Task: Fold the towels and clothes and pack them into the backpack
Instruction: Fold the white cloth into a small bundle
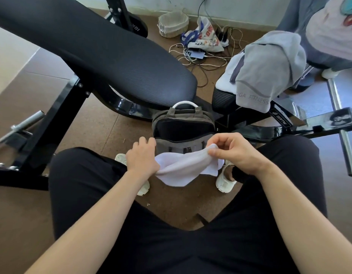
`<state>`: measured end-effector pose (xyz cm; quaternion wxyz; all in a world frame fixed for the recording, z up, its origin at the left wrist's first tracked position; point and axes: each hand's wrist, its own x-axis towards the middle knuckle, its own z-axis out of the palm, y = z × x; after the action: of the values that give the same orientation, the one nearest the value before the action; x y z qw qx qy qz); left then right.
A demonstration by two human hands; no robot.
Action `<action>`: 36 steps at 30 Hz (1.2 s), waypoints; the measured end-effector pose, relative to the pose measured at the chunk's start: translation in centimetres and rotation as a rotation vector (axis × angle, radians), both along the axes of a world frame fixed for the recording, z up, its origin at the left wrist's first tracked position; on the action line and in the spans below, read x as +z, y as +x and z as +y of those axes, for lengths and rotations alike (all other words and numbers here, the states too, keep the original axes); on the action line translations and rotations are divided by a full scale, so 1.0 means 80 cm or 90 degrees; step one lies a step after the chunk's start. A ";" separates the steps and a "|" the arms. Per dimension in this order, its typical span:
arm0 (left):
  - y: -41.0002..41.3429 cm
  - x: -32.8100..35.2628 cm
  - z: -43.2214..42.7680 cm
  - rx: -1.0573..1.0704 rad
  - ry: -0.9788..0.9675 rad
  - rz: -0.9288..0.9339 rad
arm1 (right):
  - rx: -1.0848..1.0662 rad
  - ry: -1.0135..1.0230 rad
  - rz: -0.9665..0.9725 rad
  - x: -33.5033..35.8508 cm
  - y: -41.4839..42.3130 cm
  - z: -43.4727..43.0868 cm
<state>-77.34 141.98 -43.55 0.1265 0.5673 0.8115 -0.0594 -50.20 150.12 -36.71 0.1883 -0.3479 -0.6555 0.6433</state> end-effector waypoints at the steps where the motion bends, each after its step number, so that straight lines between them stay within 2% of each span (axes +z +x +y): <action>1: -0.001 -0.004 0.001 -0.035 0.024 -0.005 | -0.001 -0.030 0.030 0.002 0.002 0.001; 2: -0.002 -0.008 0.002 -0.062 0.037 -0.048 | -0.007 -0.060 0.061 0.004 0.004 0.002; 5: 0.005 -0.012 -0.001 -0.081 0.029 -0.282 | -0.009 -0.121 0.110 0.007 0.007 0.005; 9: 0.042 -0.006 -0.014 0.002 0.034 -0.604 | 0.030 -0.104 0.102 0.003 0.007 0.004; 14: 0.070 0.000 -0.011 -0.003 0.143 -0.763 | 0.055 -0.103 0.084 0.003 0.008 0.003; 20: 0.086 0.003 -0.008 -0.032 0.294 -0.740 | 0.132 -0.051 0.019 -0.002 0.009 0.002; 24: 0.079 -0.007 -0.004 -0.072 0.333 -0.560 | 0.166 -0.031 -0.009 -0.006 0.006 0.003; 26: 0.072 -0.014 -0.001 -0.009 0.288 -0.503 | 0.169 -0.054 0.003 -0.007 0.005 0.005; 28: 0.059 -0.021 0.003 0.091 0.248 -0.467 | 0.128 -0.089 0.032 -0.007 0.005 0.008; 31: 0.032 -0.028 0.009 0.218 0.219 -0.422 | -0.006 -0.109 0.058 -0.010 0.007 0.016; 36: 0.004 -0.039 0.005 0.298 0.100 -0.347 | -0.179 -0.043 -0.007 -0.026 0.006 0.027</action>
<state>-76.99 142.36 -46.65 0.3042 0.3694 0.8580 0.1867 -49.69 152.26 -38.75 0.2611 -0.4462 -0.5795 0.6300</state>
